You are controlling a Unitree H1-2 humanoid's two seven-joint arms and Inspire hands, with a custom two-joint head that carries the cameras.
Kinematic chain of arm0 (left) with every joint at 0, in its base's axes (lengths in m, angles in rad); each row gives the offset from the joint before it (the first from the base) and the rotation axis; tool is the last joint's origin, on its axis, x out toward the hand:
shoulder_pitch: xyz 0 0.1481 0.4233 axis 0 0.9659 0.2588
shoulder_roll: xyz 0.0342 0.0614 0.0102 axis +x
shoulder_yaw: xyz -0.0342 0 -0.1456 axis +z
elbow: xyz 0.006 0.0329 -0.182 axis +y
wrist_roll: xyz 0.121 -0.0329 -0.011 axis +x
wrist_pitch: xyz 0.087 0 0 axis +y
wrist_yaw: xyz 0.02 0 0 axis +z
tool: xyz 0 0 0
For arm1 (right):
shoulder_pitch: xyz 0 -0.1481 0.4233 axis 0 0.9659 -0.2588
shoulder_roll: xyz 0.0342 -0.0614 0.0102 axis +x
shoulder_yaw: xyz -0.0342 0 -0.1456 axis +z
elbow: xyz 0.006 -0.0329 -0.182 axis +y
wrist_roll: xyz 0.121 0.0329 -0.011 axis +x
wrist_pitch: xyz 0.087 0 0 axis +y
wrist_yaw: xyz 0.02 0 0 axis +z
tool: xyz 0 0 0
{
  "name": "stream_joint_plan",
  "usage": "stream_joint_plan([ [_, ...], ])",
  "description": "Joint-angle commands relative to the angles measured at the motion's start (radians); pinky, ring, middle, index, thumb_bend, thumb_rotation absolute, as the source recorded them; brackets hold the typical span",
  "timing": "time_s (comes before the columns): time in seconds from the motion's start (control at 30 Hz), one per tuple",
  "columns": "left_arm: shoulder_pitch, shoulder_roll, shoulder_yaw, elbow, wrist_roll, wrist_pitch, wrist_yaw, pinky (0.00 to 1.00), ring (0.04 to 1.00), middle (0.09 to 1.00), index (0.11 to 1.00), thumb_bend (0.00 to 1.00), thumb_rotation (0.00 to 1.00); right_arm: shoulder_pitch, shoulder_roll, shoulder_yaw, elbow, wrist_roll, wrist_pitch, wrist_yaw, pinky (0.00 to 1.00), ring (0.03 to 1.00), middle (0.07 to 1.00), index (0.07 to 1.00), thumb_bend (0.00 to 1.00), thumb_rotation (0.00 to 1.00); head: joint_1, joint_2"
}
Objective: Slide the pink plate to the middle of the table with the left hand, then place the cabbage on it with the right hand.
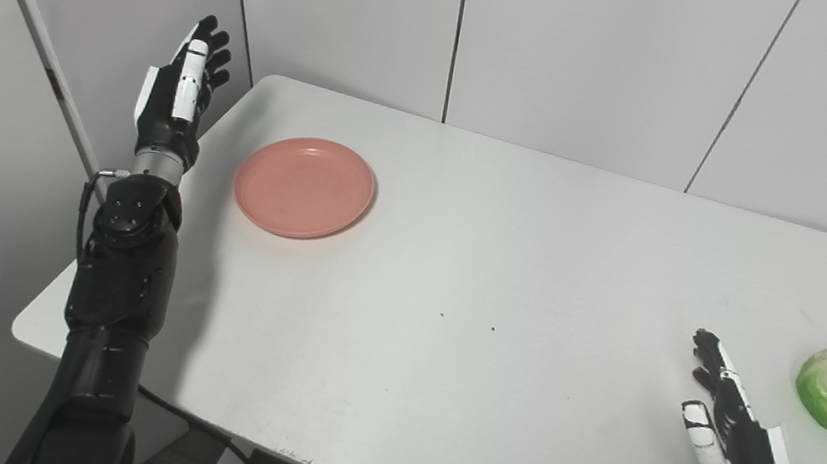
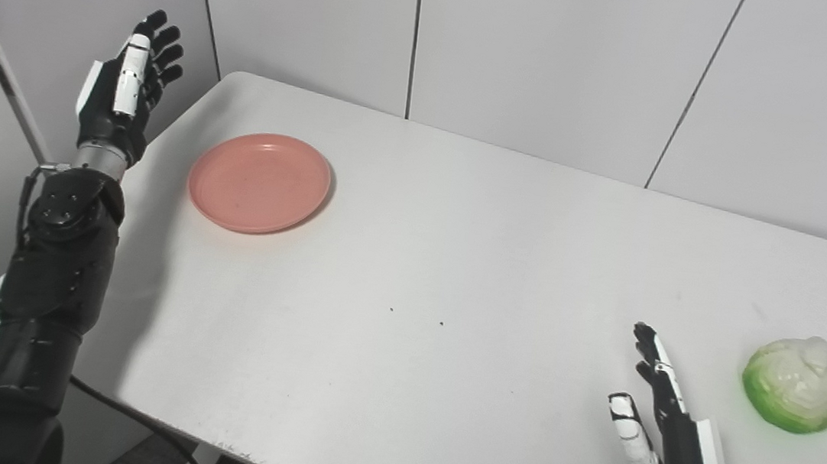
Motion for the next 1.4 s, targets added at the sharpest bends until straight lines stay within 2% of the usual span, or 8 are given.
stream_joint_plan([
  [0.0,-0.035,0.032,0.009,-0.005,-0.004,-0.029,0.013,0.92,0.925,0.933,0.913,0.42,1.00,0.014,-0.005,-0.001,0.034,-0.003,0.017,-0.001,0.92,0.947,0.948,0.935,0.33,1.00,0.001,0.001],
  [0.2,-0.043,0.035,0.010,0.041,-0.016,-0.018,0.013,0.91,0.925,0.935,0.914,0.43,1.00,0.016,-0.005,-0.003,0.033,0.002,0.017,0.001,0.93,0.948,0.949,0.936,0.33,1.00,0.002,0.003],
  [0.63,-0.085,0.048,-0.011,0.274,-0.018,-0.132,-0.029,0.92,0.928,0.933,0.917,0.40,1.00,0.019,-0.005,-0.003,0.028,-0.001,0.021,0.000,0.92,0.942,0.944,0.933,0.34,1.00,-0.002,0.008],
  [0.9,-0.113,0.059,-0.024,0.405,-0.021,-0.175,-0.049,0.91,0.922,0.925,0.912,0.40,1.00,0.021,-0.006,-0.001,0.022,-0.002,0.026,0.002,0.93,0.946,0.947,0.936,0.35,1.00,-0.003,0.009],
  [1.2,-0.124,0.053,-0.036,0.468,-0.031,-0.159,-0.051,0.90,0.918,0.928,0.921,0.41,1.00,0.022,-0.002,-0.002,0.019,0.004,0.032,0.003,0.93,0.946,0.946,0.934,0.34,1.00,-0.005,0.008],
  [1.37,-0.139,0.051,-0.050,0.531,-0.028,-0.195,-0.061,0.90,0.916,0.922,0.910,0.42,1.00,0.020,0.000,-0.002,0.029,0.008,0.017,0.001,0.93,0.945,0.945,0.931,0.34,1.00,-0.005,0.007],
])
